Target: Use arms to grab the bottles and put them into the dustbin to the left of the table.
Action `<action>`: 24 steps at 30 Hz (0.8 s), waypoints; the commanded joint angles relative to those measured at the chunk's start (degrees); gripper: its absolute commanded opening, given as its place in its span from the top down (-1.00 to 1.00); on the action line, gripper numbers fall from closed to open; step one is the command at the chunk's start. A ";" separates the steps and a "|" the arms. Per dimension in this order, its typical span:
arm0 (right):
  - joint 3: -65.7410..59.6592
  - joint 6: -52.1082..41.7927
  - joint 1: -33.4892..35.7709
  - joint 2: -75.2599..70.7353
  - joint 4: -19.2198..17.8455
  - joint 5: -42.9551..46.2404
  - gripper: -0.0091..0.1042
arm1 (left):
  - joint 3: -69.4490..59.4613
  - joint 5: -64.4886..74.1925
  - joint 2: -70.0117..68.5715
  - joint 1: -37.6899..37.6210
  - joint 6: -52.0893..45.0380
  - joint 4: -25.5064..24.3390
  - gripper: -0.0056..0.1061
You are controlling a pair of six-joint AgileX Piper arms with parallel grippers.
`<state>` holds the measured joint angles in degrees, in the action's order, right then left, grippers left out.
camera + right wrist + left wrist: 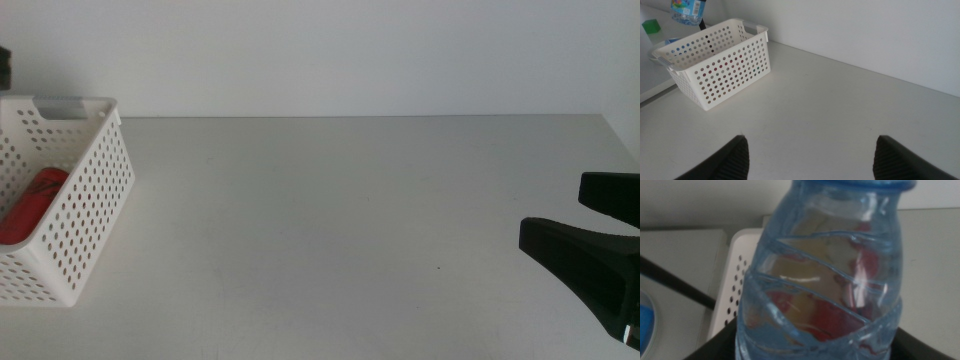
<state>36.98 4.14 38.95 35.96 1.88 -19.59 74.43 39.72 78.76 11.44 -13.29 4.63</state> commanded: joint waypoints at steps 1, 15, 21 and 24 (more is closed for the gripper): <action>1.28 -0.54 -0.17 0.01 -0.70 4.14 -0.27 | 2.51 -3.90 0.07 3.65 -2.29 3.70 0.86; 1.28 -0.54 -0.17 0.01 -0.70 4.14 -0.27 | 2.51 -3.11 17.28 5.14 -3.51 3.69 0.87; 1.28 -0.54 -0.17 0.01 -0.70 4.14 -0.27 | 2.51 -2.96 20.04 5.07 -3.86 4.06 0.86; 1.28 -0.54 -0.17 0.01 -0.70 4.14 -0.27 | 2.51 -2.30 20.94 5.07 -3.97 4.12 0.81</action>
<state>36.98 4.14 38.95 35.96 1.88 -19.59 75.00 39.12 102.06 16.63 -17.59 7.13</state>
